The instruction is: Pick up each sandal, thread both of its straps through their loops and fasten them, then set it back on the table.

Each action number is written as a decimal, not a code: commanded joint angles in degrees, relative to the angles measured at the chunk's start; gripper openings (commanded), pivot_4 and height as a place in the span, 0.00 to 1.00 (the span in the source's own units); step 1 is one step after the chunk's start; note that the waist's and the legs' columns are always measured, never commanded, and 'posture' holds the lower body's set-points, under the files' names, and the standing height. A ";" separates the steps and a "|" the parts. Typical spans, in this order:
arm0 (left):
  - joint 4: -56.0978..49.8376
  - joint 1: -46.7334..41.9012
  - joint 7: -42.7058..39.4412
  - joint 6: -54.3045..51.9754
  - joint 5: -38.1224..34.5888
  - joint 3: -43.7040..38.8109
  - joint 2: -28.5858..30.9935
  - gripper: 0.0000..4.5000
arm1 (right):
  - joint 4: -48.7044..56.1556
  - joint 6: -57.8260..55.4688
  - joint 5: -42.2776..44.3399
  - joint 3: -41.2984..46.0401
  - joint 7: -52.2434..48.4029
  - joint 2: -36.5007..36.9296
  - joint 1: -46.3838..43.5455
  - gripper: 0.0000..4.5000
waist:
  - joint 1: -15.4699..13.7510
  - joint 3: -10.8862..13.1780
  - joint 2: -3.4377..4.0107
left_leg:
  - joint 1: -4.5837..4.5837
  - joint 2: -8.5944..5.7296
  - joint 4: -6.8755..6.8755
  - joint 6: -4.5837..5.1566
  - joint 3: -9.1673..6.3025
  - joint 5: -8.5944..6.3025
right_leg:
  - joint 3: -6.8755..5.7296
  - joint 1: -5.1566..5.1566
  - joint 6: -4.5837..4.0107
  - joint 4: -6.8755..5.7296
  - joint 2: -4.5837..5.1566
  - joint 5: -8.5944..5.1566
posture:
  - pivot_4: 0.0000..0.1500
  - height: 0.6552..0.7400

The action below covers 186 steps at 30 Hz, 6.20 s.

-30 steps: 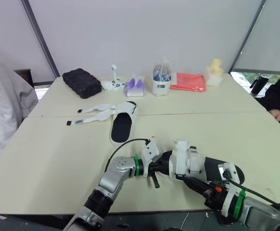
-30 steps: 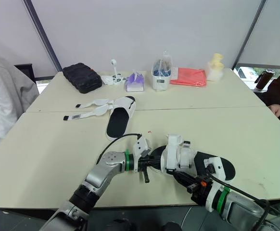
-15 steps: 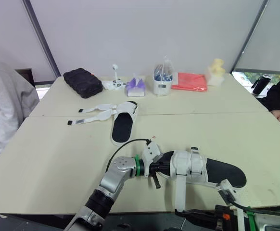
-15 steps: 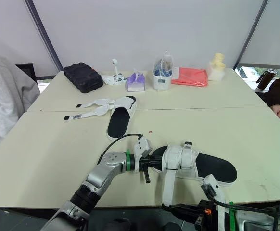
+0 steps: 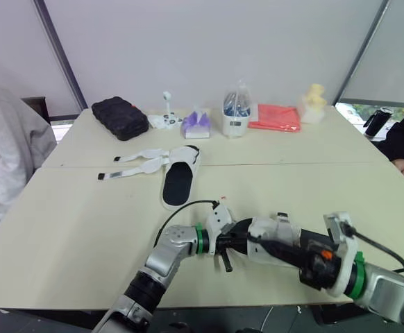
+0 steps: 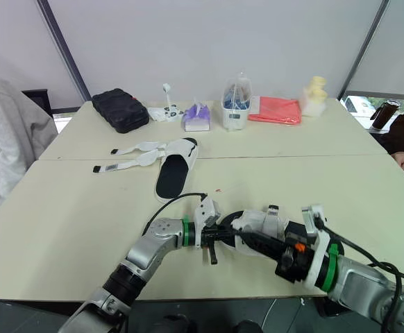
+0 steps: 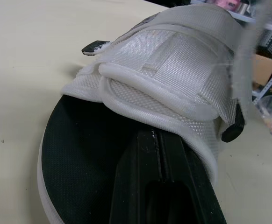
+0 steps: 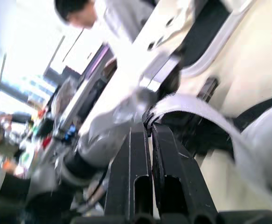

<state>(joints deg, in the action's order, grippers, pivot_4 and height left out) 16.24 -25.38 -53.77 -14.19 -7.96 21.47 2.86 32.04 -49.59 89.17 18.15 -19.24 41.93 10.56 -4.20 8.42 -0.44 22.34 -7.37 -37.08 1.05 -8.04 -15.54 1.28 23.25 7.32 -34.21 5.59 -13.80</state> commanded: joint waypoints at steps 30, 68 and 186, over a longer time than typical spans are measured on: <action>5.63 -0.07 1.41 0.37 2.42 2.05 0.08 0.00 | -26.21 5.91 -40.05 -18.13 -26.34 9.89 -34.54 0.58 | 0.26 -0.05 0.11 | -0.04 -0.08 -0.21 0.00 0.08 0.04 | -0.04 -0.03 0.00 -0.02 -0.01 0.17 | 1.00 1.00; 5.88 0.62 3.04 1.44 2.29 1.95 -0.11 0.00 | -36.37 -1.82 -52.79 -12.12 -33.73 1.81 -40.41 0.01 | 0.54 -0.08 0.20 | 0.00 -0.09 -0.14 -0.07 0.07 0.06 | 0.03 0.12 -0.06 -0.13 -0.01 0.24 | 1.00 1.00; -19.04 4.74 29.46 -2.45 -3.51 -18.24 3.26 0.00 | -95.64 55.73 -64.71 8.73 12.32 -27.30 -72.53 0.97 | 5.08 0.24 0.67 | 0.36 0.03 0.17 -0.96 0.36 0.62 | 0.22 1.29 -0.16 -1.22 -0.12 0.33 | 1.00 1.00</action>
<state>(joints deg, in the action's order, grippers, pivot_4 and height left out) -0.55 -20.73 -24.67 -17.13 -10.82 3.13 6.25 -67.93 6.16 25.99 28.74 -5.24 14.08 -61.77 0.88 8.67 0.23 22.70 -7.34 -36.91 0.09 -7.68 -14.92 1.50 24.53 7.16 -35.44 5.48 -13.47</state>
